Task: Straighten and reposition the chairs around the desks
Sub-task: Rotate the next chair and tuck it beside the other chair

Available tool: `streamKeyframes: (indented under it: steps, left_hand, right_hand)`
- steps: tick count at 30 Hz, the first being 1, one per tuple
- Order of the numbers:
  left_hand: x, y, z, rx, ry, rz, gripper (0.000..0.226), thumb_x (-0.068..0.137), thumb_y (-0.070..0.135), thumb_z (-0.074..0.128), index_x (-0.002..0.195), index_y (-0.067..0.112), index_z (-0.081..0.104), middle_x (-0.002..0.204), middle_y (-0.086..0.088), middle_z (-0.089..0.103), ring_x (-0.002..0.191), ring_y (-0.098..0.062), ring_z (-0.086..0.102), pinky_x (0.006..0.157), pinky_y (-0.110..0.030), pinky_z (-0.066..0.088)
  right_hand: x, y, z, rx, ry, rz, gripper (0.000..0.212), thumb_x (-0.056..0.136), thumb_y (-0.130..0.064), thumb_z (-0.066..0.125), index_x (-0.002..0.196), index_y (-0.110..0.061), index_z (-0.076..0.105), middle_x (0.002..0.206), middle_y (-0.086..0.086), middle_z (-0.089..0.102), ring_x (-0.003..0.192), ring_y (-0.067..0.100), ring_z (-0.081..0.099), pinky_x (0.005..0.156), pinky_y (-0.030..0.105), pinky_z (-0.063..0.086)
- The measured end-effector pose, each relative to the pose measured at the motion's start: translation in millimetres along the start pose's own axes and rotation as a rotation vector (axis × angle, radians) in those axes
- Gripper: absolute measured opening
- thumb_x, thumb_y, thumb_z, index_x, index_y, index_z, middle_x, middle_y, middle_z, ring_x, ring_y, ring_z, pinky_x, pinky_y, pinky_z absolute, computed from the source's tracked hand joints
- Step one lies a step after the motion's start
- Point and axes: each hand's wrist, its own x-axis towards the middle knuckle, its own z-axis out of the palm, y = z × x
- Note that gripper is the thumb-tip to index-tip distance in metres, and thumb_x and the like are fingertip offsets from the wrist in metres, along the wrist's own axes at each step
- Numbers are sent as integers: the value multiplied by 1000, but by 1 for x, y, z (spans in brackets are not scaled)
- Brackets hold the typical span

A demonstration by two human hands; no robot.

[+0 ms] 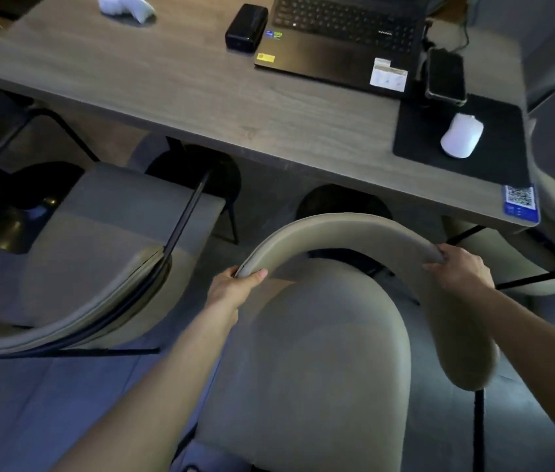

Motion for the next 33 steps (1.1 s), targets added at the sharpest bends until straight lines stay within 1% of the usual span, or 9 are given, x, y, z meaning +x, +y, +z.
streamKeyframes:
  steps: [3,7,11,17,23,25,28,30,33]
  left_hand:
    - [16,16,20,37,-41,-3,60,74,36,82,124,9,64,108,-8,68,96,-24,63,84,-30,51]
    - [38,29,33,80,-52,19,64,72,40,82,126,10,62,119,-8,67,101,-25,64,89,-33,52]
    - [53,40,36,139,-31,50,76,69,51,80,132,14,58,122,-6,64,108,-27,62,95,-38,51]
    - [88,21,34,187,-19,58,117,27,87,67,131,33,56,128,3,61,119,-28,55,105,-47,40]
    - [83,16,33,178,-28,28,130,21,95,62,133,31,51,133,1,58,125,-28,49,109,-47,36]
    - [56,15,29,226,40,48,112,46,91,60,138,28,48,143,-3,50,139,-29,34,117,-48,20]
    - [21,2,32,325,185,174,77,86,62,51,149,21,37,160,-4,26,151,-26,3,120,-45,-3]
    - [12,-11,39,305,258,218,69,93,49,49,153,19,30,163,-4,16,151,-25,0,121,-45,-1]
    - [-9,-23,56,99,288,199,67,94,34,53,153,14,27,163,-5,16,151,-26,7,120,-47,15]
  right_hand:
    - [1,23,1,33,-1,64,38,93,-35,62,129,-22,62,117,16,66,106,38,60,90,43,50]
    - [-3,36,4,48,25,98,36,94,-33,61,128,-21,62,122,18,65,110,39,59,87,40,46]
    - [-10,40,12,69,54,125,40,95,-34,59,132,-21,58,126,20,64,114,42,58,92,43,46]
    - [-25,41,37,107,67,185,43,97,-40,50,136,-23,43,128,21,58,117,45,54,98,52,45]
    - [-34,37,27,112,23,197,46,100,-38,49,142,-23,42,129,23,59,114,43,57,88,40,43]
    - [-38,36,26,115,9,200,45,100,-39,49,141,-24,42,129,22,59,113,42,57,88,39,43]
    - [-44,36,25,120,8,207,44,100,-40,48,140,-23,43,129,22,59,113,43,57,87,38,42]
    - [-47,37,26,130,13,214,42,100,-41,48,138,-23,45,128,22,59,113,42,57,87,38,42]
    - [-49,46,22,168,6,231,38,99,-41,49,132,-22,50,126,20,60,113,42,57,90,39,43]
